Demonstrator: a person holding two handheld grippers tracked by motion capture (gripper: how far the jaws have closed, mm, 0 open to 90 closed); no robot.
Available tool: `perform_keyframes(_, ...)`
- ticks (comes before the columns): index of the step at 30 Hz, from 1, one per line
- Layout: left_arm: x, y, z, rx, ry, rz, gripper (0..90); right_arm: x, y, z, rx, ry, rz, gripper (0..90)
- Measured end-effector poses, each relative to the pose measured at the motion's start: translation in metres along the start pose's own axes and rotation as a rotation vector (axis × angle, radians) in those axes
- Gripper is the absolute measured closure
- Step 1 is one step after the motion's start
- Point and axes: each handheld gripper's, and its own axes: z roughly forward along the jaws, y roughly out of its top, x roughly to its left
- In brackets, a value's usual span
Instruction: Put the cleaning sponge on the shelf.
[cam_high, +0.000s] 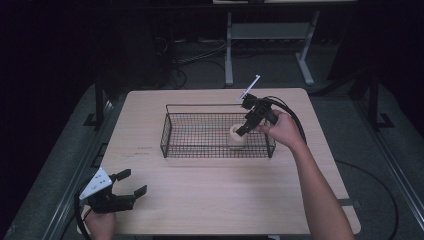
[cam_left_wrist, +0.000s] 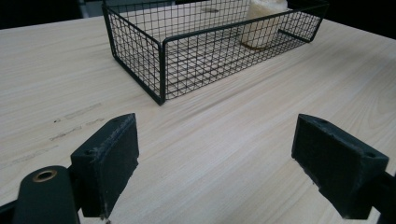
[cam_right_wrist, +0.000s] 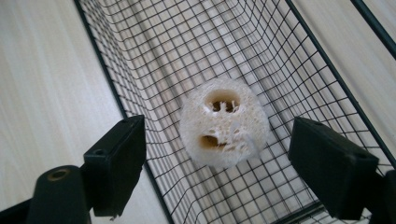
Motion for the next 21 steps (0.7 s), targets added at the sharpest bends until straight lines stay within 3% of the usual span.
perform_keyframes(10, 0.0, 0.0, -0.002, 0.0, 0.004, 0.001, 13.6, 0.017, -0.007, -0.018, -0.007, 0.003, -0.023, 19.0)
perform_keyframes(21, -0.001, 0.0, -0.001, 0.002, 0.002, 0.003, 13.6, 0.029, -0.021, -0.025, -0.004, 0.012, -0.034, 18.9)
